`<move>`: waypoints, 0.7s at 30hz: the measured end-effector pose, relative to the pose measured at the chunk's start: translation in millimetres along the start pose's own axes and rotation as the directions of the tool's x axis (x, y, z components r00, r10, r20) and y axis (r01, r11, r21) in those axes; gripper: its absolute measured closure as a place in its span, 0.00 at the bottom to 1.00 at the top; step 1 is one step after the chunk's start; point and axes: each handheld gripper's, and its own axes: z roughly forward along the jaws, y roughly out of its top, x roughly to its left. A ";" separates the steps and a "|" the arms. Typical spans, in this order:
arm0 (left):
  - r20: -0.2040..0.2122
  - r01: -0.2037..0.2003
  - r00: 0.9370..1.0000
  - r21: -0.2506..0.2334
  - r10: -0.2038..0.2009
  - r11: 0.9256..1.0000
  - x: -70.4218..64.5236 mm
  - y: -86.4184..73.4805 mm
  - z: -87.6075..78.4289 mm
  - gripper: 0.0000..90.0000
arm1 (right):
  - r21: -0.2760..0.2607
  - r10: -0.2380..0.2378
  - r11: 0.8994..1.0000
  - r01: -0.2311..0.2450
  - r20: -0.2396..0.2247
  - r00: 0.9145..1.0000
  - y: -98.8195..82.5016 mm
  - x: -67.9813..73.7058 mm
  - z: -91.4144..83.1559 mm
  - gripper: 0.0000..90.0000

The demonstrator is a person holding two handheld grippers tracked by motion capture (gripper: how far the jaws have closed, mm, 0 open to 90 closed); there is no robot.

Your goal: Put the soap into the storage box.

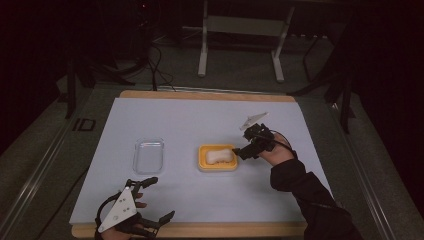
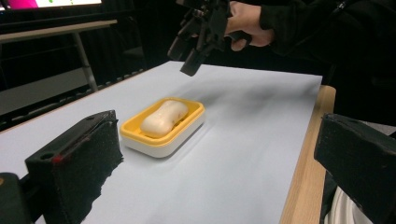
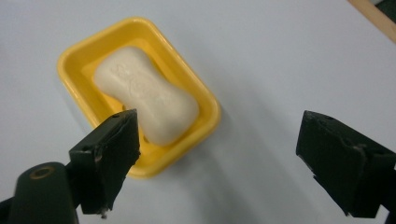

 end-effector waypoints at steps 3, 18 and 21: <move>-0.001 -0.001 1.000 0.004 0.001 1.000 0.1 0.0 0.0 0.01 | -0.025 0.038 0.999 -0.038 0.006 0.999 -7.2 -1.4 -5.6 0.15; -0.003 -0.003 1.000 0.008 0.003 1.000 -0.1 -0.3 0.4 0.01 | -0.118 0.171 0.979 -0.167 0.027 0.985 -47.2 9.0 -32.0 0.15; -0.003 -0.002 1.000 0.010 0.002 1.000 0.0 -0.4 0.6 0.01 | -0.125 0.196 0.973 -0.192 0.026 0.980 -55.5 12.7 -35.0 0.15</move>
